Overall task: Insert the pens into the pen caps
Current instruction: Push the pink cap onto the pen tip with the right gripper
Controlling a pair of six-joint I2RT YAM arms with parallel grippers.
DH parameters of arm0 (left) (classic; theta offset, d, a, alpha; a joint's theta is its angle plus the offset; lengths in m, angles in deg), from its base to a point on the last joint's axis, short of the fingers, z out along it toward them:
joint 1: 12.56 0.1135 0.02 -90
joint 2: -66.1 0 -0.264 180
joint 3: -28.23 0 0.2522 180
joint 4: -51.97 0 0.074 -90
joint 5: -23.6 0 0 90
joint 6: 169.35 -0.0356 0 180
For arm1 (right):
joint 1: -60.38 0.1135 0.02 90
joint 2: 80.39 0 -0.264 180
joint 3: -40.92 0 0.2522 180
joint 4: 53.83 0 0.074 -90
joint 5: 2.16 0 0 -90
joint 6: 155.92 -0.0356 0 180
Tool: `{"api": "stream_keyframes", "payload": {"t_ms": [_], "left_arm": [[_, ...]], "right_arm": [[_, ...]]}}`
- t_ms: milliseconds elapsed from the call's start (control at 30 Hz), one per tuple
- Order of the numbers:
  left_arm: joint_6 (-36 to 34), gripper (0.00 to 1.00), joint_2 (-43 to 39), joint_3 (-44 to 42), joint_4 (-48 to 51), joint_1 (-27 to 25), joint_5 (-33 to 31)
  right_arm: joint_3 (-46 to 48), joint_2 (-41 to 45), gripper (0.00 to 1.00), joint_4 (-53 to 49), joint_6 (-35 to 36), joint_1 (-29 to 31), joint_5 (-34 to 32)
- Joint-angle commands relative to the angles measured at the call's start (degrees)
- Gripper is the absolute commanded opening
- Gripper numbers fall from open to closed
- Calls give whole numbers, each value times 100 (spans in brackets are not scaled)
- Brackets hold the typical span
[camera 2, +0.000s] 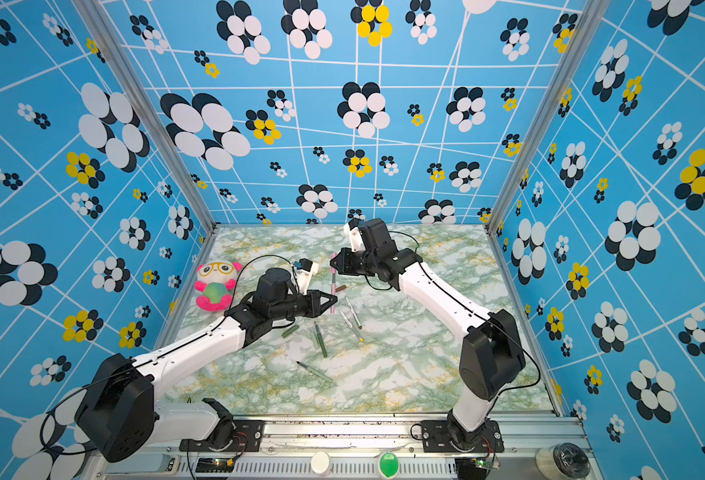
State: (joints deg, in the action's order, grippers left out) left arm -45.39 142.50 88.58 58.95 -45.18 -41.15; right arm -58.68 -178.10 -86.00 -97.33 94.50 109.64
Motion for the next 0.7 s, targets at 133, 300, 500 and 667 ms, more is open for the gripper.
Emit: {"api": "stream_keyframes", "payload": {"t_ms": [133, 300, 500, 667], "left_arm": [[-265, 0, -176, 350, -97, 151, -289], [-293, 0, -211, 360, -59, 159, -328], [-284, 0, -177, 403, -110, 168, -267], [-248, 0, -156, 404, -184, 168, -258]], "right_arm": [[125, 173, 3, -667, 481, 173, 136], [144, 250, 3, -692, 592, 173, 13], [394, 370, 2, -335, 424, 172, -44], [509, 366, 1, -59, 179, 182, 23]]}}
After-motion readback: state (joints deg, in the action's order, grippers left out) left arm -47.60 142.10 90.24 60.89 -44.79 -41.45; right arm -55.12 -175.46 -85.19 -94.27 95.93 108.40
